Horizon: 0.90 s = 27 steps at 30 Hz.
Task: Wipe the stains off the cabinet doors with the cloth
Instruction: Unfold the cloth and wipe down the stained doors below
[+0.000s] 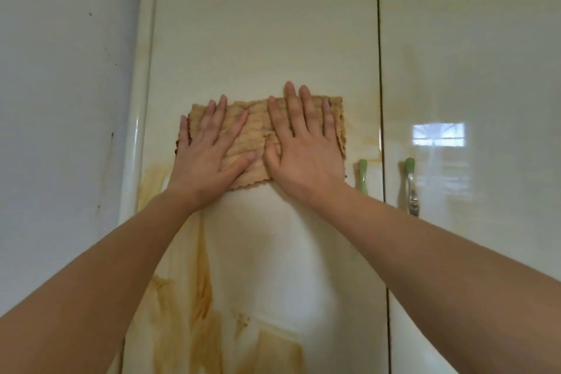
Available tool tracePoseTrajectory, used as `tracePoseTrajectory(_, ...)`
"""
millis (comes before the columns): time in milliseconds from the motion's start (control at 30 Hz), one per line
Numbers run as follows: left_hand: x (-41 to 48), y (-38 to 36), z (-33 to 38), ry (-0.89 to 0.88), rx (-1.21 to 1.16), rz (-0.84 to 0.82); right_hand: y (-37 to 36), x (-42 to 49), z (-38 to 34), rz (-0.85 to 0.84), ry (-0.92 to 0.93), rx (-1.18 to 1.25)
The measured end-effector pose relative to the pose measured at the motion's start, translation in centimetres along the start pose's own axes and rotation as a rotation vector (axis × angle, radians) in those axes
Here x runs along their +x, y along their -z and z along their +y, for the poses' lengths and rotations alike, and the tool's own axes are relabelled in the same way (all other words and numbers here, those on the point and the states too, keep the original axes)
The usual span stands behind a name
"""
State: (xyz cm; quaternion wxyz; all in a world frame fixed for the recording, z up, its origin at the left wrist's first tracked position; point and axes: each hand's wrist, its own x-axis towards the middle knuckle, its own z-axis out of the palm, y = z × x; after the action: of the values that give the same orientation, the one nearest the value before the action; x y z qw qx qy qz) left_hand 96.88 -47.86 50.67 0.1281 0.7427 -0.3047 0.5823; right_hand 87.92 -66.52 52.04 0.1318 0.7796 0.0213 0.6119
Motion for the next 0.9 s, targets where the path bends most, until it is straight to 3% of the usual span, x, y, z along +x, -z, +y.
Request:
tracePoseTrajectory(233, -4.0, 0.2, -6.9, 0.129, -0.048, 0.037, -2.2, 2.4, -5.2, -0.003, 0.239, -0.032)
tracePoseTrajectory(400, -7.5, -0.5, -6.9, 0.193, -0.049, 0.065, -3.2, 0.5, -6.5, -0.001, 0.315, -0.035)
tracePoseTrajectory(900, -31.1, -6.8, -2.9, 0.345, -0.023, -0.024, -7.2, -19.1, -12.2, -0.145, 0.532, 0.163)
